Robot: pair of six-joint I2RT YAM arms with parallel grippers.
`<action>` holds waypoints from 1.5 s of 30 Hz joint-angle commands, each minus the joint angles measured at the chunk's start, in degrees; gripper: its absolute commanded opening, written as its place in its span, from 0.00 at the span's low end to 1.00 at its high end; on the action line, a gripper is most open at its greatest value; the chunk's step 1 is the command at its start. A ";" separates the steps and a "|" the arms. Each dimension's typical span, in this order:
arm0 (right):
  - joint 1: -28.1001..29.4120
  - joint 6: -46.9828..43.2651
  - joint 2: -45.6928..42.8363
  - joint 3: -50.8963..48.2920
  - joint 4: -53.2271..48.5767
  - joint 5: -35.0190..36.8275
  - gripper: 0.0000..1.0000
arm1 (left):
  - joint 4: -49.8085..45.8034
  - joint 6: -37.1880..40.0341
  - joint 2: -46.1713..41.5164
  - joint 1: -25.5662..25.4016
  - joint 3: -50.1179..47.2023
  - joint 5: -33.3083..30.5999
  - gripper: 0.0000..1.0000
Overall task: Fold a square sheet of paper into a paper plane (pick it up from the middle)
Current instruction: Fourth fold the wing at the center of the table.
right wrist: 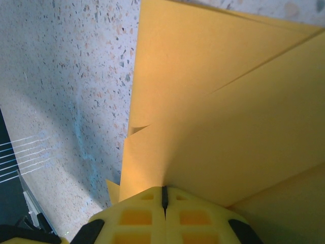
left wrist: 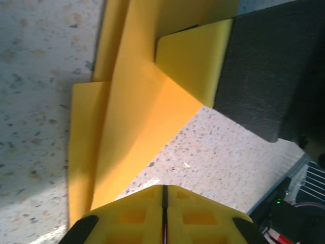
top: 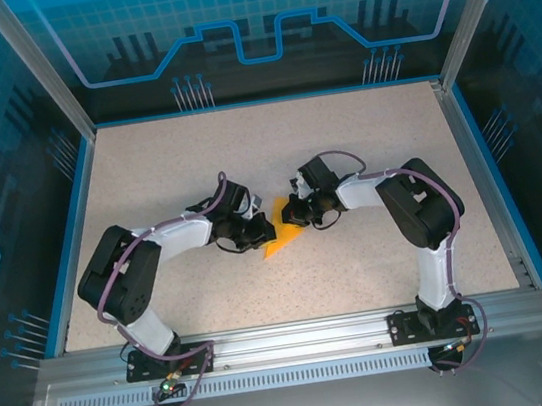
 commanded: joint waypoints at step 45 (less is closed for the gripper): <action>-1.55 -2.44 2.12 -1.17 -6.52 3.22 0.04 | -5.13 1.77 -9.21 3.55 -10.34 1.59 0.12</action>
